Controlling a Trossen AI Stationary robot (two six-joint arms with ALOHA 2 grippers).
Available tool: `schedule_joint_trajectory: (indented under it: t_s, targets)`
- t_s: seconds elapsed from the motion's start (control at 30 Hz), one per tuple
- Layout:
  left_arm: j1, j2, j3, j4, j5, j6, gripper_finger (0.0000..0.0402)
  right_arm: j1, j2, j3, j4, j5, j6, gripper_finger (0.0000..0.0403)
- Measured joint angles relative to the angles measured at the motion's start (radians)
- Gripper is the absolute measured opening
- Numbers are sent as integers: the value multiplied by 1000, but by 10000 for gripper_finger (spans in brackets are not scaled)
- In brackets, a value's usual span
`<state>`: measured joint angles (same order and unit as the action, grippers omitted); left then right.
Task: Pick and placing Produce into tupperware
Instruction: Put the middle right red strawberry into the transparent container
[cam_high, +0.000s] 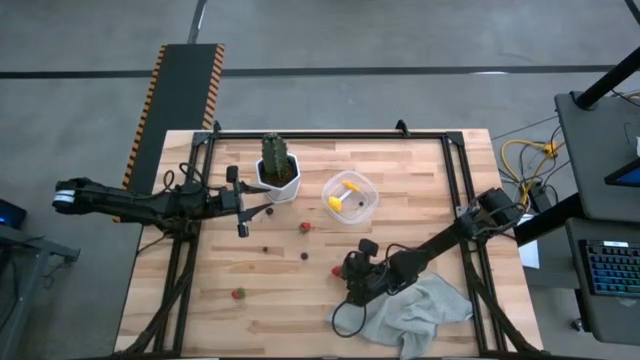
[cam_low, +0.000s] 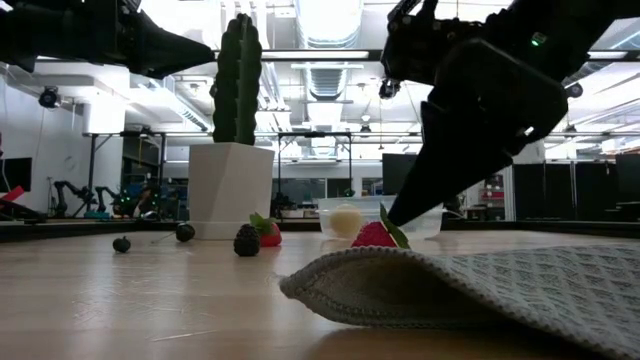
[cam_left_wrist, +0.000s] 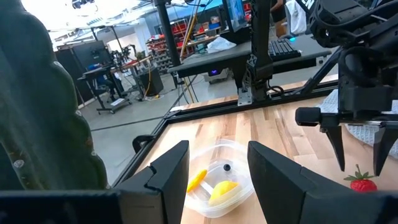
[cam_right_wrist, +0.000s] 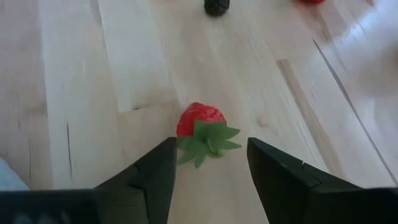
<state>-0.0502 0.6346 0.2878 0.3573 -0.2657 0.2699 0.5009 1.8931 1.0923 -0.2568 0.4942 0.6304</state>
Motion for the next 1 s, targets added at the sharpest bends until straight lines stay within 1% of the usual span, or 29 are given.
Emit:
schedule_joint_trajectory:
  t_s: [0.2, 0.37, 0.7, 0.9, 1.0]
  targets:
    - [0, 0, 0, 0, 0, 0, 151, 0, 0, 0, -1, 0, -3, 172]
    - [0, 0, 0, 0, 0, 0, 151, 0, 0, -1, -1, -4, -2, 147]
    - [0, 0, 0, 0, 0, 0, 151, 0, 0, -1, -1, -9, -2, 77]
    - [0, 0, 0, 0, 0, 0, 151, 0, 0, -1, 0, -23, -3, 17]
    - [0, 0, 0, 0, 0, 0, 151, 0, -1, -1, 0, -22, -2, 10]
